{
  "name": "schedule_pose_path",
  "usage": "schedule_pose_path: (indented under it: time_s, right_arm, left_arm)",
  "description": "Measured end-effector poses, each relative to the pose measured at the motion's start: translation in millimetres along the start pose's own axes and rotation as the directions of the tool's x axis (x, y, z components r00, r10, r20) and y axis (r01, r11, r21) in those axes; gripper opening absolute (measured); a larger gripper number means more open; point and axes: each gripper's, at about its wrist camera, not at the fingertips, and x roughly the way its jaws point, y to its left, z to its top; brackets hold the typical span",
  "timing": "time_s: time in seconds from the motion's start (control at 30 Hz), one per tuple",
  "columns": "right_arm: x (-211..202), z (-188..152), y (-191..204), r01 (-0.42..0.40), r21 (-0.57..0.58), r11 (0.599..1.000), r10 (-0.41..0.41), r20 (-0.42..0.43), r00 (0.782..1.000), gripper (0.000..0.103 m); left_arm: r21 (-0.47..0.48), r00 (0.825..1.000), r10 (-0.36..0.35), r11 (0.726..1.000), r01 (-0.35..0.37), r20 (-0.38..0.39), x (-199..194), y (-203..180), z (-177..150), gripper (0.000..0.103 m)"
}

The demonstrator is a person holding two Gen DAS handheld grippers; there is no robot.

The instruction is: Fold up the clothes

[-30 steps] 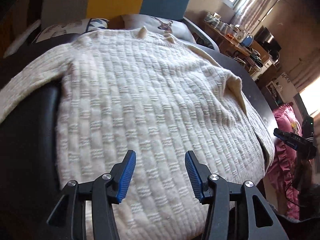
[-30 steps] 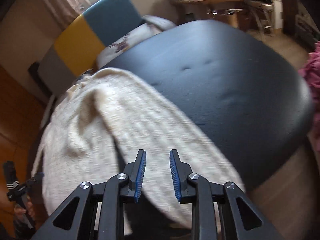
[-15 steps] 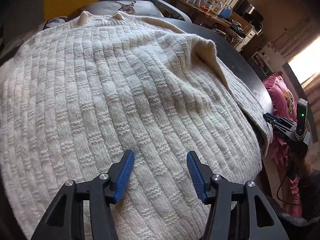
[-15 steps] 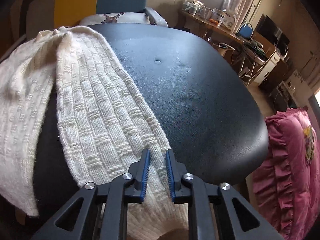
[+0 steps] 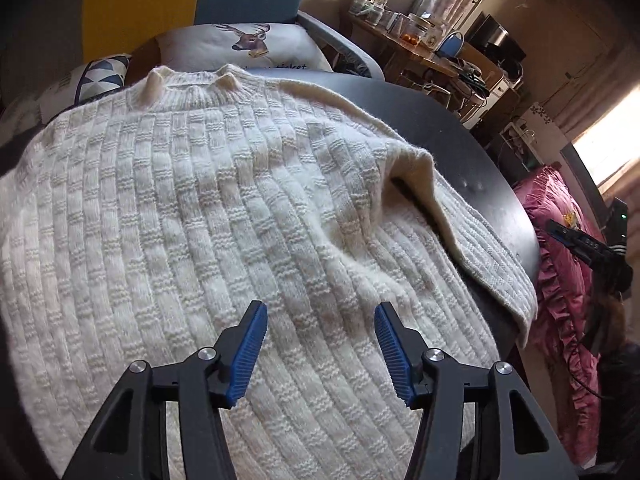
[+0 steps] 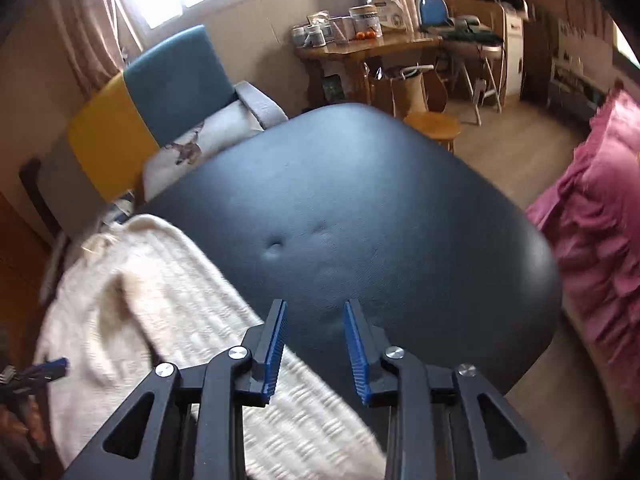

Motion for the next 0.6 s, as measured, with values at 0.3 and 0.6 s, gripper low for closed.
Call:
schedule_pose_path:
  time_s: [0.3, 0.6]
  right_arm:
    - [35, -79, 37, -0.032, -0.205, 0.978, -0.008, -0.192, 0.981, 0.03]
    - [43, -109, 64, 0.065, -0.507, 0.859, -0.104, -0.05, 0.993, 0.049]
  left_arm:
    - [-0.006, 0.998, -0.005, 1.0, 0.005, -0.067, 20, -2, -15, 0.059]
    - [-0.017, 0.998, 0.011, 1.0, -0.013, -0.069, 23, -1, -28, 0.061]
